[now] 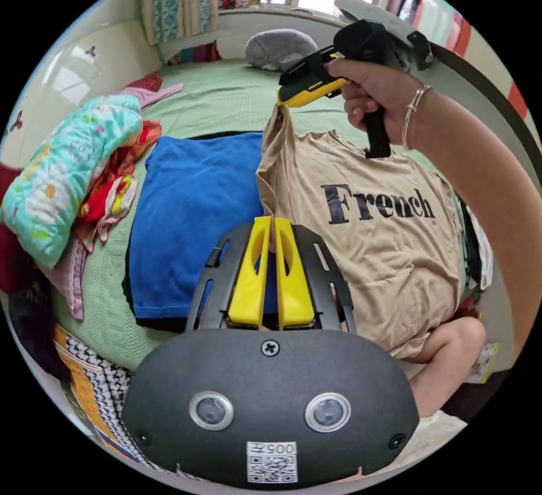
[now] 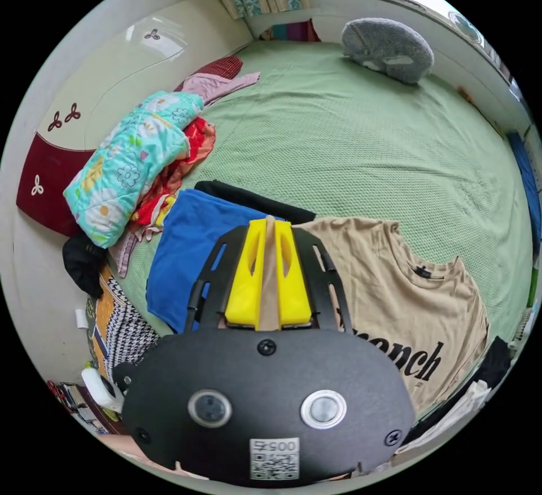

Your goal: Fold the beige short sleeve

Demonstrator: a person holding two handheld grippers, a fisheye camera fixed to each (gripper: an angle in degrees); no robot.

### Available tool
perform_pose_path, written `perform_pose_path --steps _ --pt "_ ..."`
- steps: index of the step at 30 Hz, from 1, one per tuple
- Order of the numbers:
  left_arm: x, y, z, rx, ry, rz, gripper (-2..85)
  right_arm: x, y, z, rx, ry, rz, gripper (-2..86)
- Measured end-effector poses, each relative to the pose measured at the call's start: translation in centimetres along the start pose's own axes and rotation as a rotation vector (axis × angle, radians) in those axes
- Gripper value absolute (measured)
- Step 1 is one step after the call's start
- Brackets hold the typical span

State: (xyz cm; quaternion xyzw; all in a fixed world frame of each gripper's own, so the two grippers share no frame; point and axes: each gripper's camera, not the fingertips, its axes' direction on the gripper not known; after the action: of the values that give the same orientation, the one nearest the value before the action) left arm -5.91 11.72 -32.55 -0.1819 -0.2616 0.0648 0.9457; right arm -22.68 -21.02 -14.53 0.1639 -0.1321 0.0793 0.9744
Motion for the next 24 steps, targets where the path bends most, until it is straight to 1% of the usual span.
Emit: perform_pose_path --steps 3,6,8,10,12,15,17,21,24 --pt "1.1 0.0 -0.4 0.041 0.064 0.076 1.5 2.7 0.8 -0.6 0.013 0.029 0.049 3.7" --pt "0.8 0.1 -1.0 0.099 0.163 0.05 1.9 6.0 2.1 0.2 -0.008 0.04 0.117 3.8" --pt "0.3 0.0 -0.8 0.124 0.249 0.017 2.5 8.6 3.0 1.4 -0.072 0.076 0.204 4.7" --pt "0.2 -0.4 -0.2 0.096 0.258 -0.006 2.9 9.9 3.7 1.6 -0.071 0.056 0.227 5.4" --pt "0.3 -1.0 0.6 0.064 0.222 -0.028 3.2 10.4 4.4 1.5 -0.047 0.015 0.224 5.7" --pt "0.5 -1.9 1.5 0.029 0.149 -0.076 4.2 9.6 5.0 2.2 -0.068 -0.065 0.162 6.7" --pt "0.1 -2.4 2.0 0.025 0.131 -0.145 4.5 7.2 5.2 3.6 -0.116 -0.1 0.057 8.4" --pt "-0.6 -2.7 2.4 0.044 0.167 -0.222 3.7 2.4 5.9 6.0 -0.181 -0.081 -0.116 11.0" --pt "-0.6 -3.0 2.8 0.053 0.174 -0.233 2.6 -1.3 6.6 7.2 -0.175 -0.027 -0.245 10.9"
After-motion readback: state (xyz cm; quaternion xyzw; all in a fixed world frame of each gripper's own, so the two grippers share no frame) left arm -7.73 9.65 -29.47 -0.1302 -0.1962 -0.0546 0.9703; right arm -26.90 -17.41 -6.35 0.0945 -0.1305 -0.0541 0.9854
